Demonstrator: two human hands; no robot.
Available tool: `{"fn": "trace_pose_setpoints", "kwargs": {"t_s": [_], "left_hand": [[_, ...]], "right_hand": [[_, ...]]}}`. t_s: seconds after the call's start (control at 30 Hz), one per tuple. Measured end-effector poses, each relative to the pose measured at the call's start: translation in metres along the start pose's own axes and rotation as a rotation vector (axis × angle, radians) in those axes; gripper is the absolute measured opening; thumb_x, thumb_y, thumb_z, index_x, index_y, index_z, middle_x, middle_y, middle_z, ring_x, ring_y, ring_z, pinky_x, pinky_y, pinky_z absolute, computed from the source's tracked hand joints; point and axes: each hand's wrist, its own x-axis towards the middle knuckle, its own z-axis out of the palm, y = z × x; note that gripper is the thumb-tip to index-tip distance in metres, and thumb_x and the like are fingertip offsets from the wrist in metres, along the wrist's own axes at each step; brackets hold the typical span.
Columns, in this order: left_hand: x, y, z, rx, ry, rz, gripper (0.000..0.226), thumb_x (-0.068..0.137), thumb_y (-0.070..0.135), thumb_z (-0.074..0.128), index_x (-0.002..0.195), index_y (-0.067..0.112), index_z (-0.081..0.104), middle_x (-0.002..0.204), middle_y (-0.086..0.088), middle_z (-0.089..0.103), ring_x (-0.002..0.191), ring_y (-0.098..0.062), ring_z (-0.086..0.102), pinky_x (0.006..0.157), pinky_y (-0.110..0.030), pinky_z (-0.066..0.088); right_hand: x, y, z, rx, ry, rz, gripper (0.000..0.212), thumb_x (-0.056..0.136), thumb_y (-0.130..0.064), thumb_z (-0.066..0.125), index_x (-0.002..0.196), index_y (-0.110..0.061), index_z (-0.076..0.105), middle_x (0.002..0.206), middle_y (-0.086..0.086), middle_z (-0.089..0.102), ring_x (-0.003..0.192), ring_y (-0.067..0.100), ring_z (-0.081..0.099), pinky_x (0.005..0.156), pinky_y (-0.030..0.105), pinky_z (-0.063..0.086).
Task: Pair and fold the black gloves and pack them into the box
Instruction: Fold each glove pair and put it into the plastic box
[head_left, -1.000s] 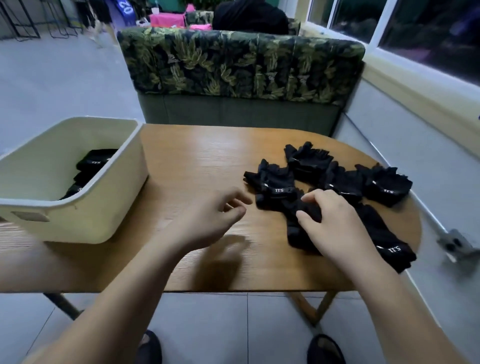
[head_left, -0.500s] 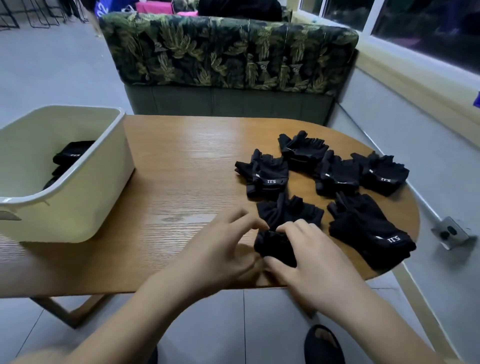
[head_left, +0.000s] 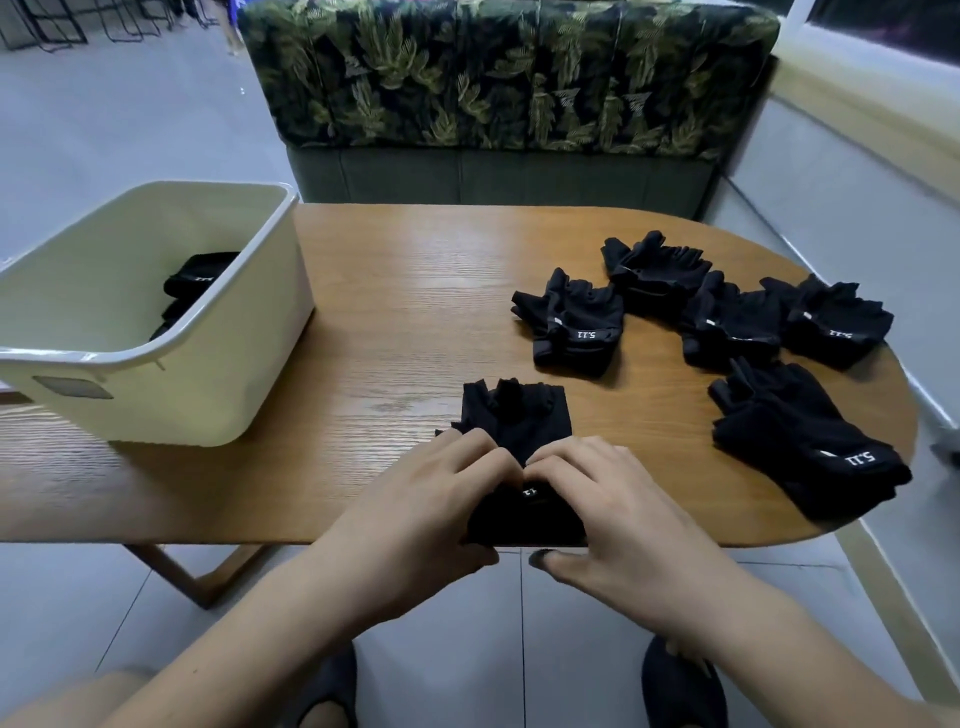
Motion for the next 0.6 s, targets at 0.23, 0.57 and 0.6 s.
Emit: {"fn": "trace_pose_setpoints", "kwargs": {"t_s": [0.23,0.57,0.6], "left_hand": [[-0.007,0.001,-0.011,-0.152,0.088,-0.040,0.029,0.082,0.034,0.070,0.107,0.040,0.056,0.093,0.020,0.058,0.083,-0.004,0.052,0.066,-0.020,0.040],[-0.002,-0.003,-0.015,-0.562,0.226,-0.260,0.034,0.093,0.035,0.080,0.119,0.041,0.060,0.102,0.018,0.074,0.097,-0.006,0.073,0.076,-0.026,0.058],[0.000,-0.003,-0.015,-0.618,0.233,-0.310,0.029,0.095,0.033,0.077,0.118,0.040,0.061,0.098,0.015,0.075,0.092,-0.006,0.075,0.070,-0.025,0.059]], "right_hand": [[0.000,0.008,-0.002,0.173,0.095,-0.023,0.034,0.084,-0.033,0.080,0.113,-0.036,0.063,0.108,-0.024,0.060,0.108,0.001,0.053,0.092,0.025,0.041],[0.010,0.007,-0.005,0.719,0.256,0.204,0.012,0.105,-0.023,0.067,0.113,-0.031,0.070,0.096,-0.005,0.078,0.087,0.021,0.075,0.072,0.048,0.062],[0.013,0.005,-0.003,0.762,0.281,0.240,0.010,0.104,-0.027,0.068,0.113,-0.031,0.070,0.094,-0.002,0.079,0.083,0.028,0.076,0.068,0.055,0.061]]}}
